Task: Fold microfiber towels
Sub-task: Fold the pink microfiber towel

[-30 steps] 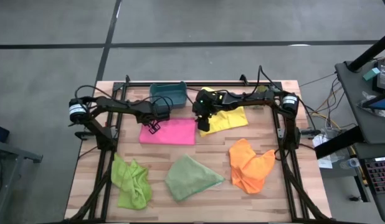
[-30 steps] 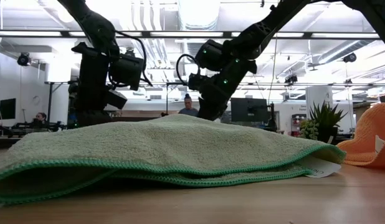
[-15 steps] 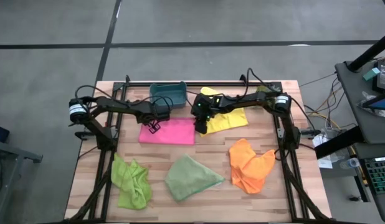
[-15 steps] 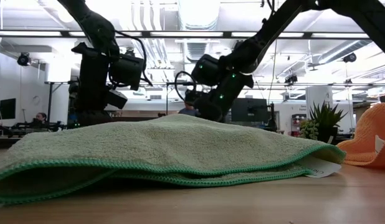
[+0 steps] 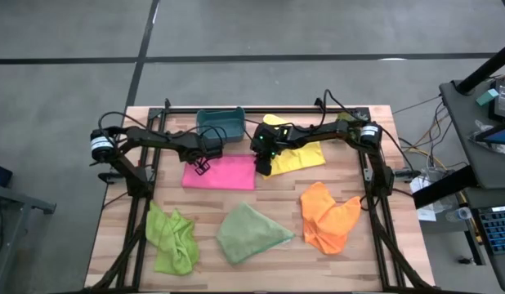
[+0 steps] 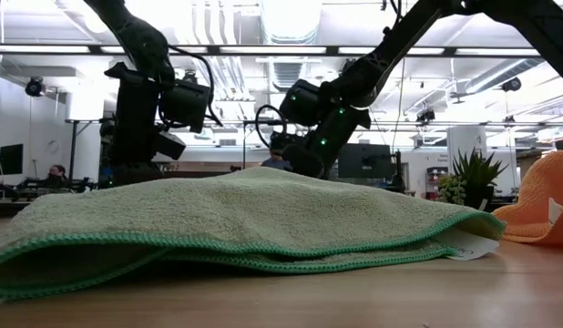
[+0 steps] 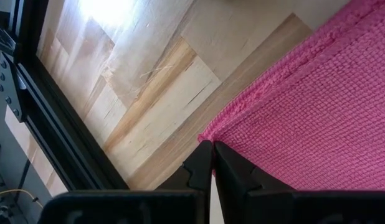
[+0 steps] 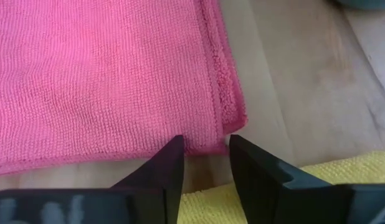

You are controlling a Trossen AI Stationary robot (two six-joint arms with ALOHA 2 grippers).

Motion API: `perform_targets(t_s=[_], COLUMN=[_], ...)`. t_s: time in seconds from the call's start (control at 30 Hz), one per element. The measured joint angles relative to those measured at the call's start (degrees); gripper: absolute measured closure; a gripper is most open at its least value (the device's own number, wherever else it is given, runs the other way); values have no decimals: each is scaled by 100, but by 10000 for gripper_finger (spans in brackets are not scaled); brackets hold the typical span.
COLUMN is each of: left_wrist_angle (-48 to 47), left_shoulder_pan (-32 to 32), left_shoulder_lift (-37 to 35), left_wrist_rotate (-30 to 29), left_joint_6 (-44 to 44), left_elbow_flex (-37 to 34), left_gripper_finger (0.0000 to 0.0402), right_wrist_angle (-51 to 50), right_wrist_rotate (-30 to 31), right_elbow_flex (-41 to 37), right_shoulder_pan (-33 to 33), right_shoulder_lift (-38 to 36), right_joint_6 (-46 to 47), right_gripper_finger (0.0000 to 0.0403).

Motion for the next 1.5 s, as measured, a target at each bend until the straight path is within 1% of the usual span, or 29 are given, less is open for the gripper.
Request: perform_targets(t_s=[0.1,0.27,0.3,0.47,0.6,0.7,0.8,0.87,1.03,1.2,1.37,1.5], left_wrist_angle=[2,3,4,-24,-359,-406,-390,-356,-126,213,225,246], left_shoulder_pan=[0,0,0,0,0,0,7,9,22,48,48,85], left_shoulder_lift=[2,2,2,-3,-34,-40,-40,-40,-40,-36,-36,-36], left_wrist_rotate=[0,0,0,0,-35,-96,-108,-164,-531,-542,-538,-539], left_joint_6=[0,0,2,4,1,0,0,-3,-203,-297,-356,-468], left_elbow_flex=[0,0,0,0,25,35,35,35,12,-31,-97,-174], left_gripper_finger=[402,402,402,402,402,402,402,402,402,402,402,401], right_wrist_angle=[6,30,31,-19,-117,-106,-17,64,184,490,540,531], right_wrist_rotate=[0,0,-1,-1,-2,-1,147,261,419,604,874,951], right_elbow_flex=[0,0,0,-3,-4,-4,-4,-4,-7,-7,-5,-6], right_shoulder_pan=[0,0,0,0,0,0,0,0,-13,-13,-13,-14], right_shoulder_lift=[-1,-1,-2,-54,-231,-388,-463,-463,-380,-245,-137,-101], right_joint_6=[-58,-128,-162,-115,-120,-143,-243,-258,-423,-517,-535,-522], right_gripper_finger=[302,378,385,390,390,390,390,390,390,390,390,390])
